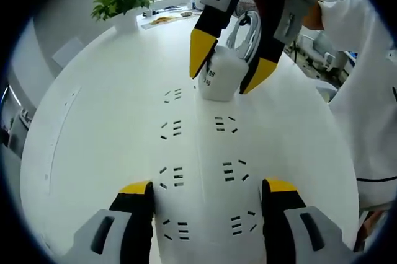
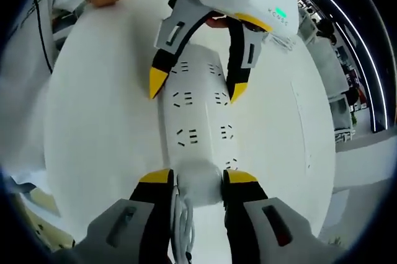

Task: Straighten the power strip on the desk, plug the charger into it

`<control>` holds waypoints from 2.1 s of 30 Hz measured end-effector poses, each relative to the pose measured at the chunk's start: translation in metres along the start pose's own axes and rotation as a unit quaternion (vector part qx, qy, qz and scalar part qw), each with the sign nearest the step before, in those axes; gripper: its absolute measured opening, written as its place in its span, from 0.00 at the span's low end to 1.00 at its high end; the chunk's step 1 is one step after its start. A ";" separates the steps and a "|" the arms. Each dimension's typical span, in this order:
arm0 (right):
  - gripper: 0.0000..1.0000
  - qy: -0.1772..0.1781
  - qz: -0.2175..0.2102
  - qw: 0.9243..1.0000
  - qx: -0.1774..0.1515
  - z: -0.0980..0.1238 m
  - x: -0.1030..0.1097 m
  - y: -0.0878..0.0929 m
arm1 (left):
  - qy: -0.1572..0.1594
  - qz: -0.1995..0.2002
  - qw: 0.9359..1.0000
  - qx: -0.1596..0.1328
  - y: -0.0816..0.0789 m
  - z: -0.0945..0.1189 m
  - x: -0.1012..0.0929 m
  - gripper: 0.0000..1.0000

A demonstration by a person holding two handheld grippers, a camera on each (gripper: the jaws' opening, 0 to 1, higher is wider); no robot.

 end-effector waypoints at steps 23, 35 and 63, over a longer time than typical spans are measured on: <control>0.32 -0.011 -0.030 0.999 -0.015 0.000 0.000 0.001 | 0.000 0.001 1.000 0.000 0.000 0.000 0.001 0.72; 0.55 -0.018 -0.110 0.990 -0.086 0.009 -0.011 0.001 | -0.001 0.001 1.000 0.000 0.001 0.000 0.000 0.72; 0.86 0.008 -0.228 0.956 -0.185 0.020 -0.010 0.012 | 0.000 0.001 1.000 -0.006 0.001 0.000 -0.001 0.72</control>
Point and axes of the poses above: the point that each gripper's makers call its tool centre point, and the gripper's own axes: z roughly backward along the fingers, x roughly to its left, y roughly out of its underside, the point moved 7 cm from there along z, roughly backward along the fingers, and after that the axes turned 2 degrees about -z, right-handed, at the moved point
